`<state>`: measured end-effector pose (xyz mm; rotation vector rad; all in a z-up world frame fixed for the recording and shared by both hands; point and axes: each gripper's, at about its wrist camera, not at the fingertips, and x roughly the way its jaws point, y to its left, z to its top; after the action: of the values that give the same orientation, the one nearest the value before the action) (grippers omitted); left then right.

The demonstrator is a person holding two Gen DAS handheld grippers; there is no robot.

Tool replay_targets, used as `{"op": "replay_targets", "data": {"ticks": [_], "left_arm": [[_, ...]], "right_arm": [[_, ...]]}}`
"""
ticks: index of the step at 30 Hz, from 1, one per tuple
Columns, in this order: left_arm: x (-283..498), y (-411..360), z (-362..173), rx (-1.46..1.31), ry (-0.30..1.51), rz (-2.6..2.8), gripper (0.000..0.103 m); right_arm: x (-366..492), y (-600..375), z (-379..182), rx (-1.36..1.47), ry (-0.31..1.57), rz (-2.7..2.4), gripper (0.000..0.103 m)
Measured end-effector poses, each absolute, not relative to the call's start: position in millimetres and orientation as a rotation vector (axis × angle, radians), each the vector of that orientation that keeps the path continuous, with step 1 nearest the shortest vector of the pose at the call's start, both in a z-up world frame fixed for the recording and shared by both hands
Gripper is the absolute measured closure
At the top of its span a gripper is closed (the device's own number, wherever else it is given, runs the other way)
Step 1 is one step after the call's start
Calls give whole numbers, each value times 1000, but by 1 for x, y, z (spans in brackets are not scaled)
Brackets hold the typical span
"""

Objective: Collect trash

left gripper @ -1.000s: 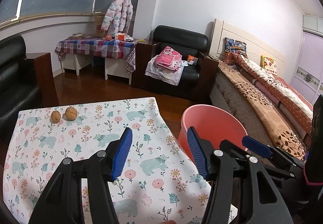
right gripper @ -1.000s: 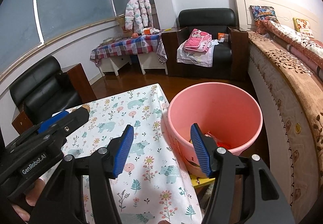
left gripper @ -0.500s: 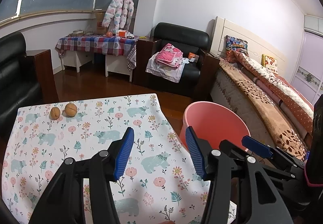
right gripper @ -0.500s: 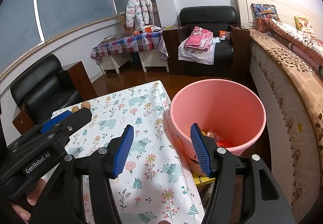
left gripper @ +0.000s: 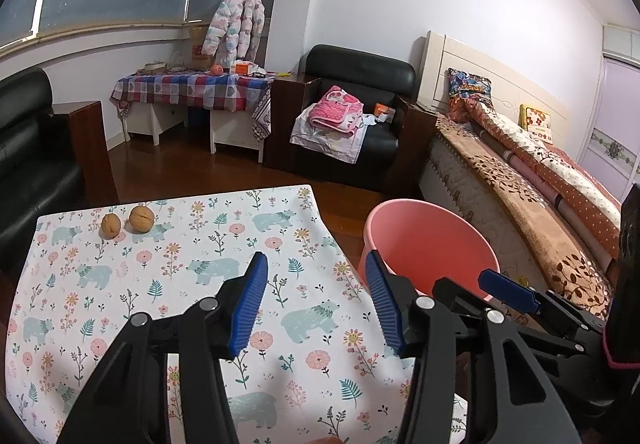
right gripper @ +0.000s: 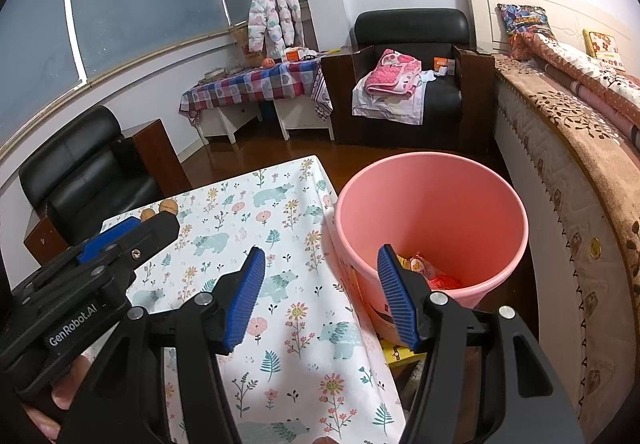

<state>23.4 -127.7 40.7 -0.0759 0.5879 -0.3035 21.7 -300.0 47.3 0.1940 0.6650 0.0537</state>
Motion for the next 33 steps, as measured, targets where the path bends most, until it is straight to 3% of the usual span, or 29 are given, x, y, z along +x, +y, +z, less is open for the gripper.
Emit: {"op": "replay_targets", "data": {"ticks": [33], "left_arm": [[24, -100, 29, -72, 597, -260, 54]], "right_arm": [[17, -293, 44, 165, 643, 27, 44]]}}
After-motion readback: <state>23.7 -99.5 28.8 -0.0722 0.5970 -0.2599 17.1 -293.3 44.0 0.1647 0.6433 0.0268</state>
